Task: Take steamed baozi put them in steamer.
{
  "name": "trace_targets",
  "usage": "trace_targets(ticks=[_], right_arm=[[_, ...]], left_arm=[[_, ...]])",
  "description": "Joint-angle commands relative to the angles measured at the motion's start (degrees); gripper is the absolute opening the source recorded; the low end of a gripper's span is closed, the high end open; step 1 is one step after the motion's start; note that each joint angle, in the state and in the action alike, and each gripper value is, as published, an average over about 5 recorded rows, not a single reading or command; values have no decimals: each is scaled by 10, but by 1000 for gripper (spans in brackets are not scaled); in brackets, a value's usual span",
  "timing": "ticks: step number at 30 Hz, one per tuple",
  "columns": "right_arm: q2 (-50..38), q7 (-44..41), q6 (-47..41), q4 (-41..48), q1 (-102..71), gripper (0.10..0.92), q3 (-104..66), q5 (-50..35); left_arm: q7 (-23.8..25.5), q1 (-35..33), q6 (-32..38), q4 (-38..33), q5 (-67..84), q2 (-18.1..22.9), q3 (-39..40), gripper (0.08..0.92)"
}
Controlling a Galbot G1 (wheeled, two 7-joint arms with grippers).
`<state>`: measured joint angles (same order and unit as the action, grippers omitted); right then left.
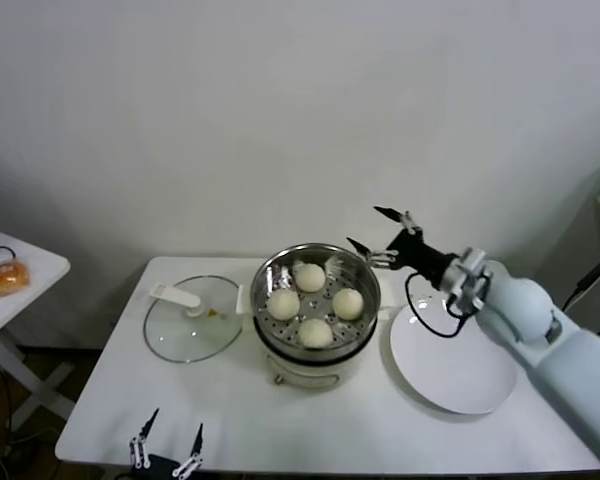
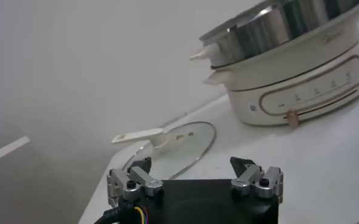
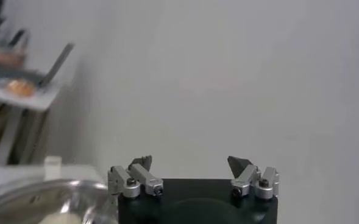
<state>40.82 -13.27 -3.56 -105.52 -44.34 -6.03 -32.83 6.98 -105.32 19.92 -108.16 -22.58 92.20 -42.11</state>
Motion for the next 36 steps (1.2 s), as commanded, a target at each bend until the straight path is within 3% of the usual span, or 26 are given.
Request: trace_targets(ticks=[1, 7, 13, 36], right_arm=[[254, 43, 242, -14, -510, 823, -328, 70], [322, 34, 354, 5, -571, 823, -296, 64], [339, 33, 392, 21, -597, 823, -262, 55], [336, 34, 400, 51, -569, 823, -241, 36]], left_arm=[[-1, 3, 1, -2, 16, 10, 3, 823], [-4, 7, 2, -1, 26, 10, 2, 823], [-12, 6, 3, -2, 31, 12, 6, 823], [-23, -5, -10, -21, 62, 15, 11, 823]])
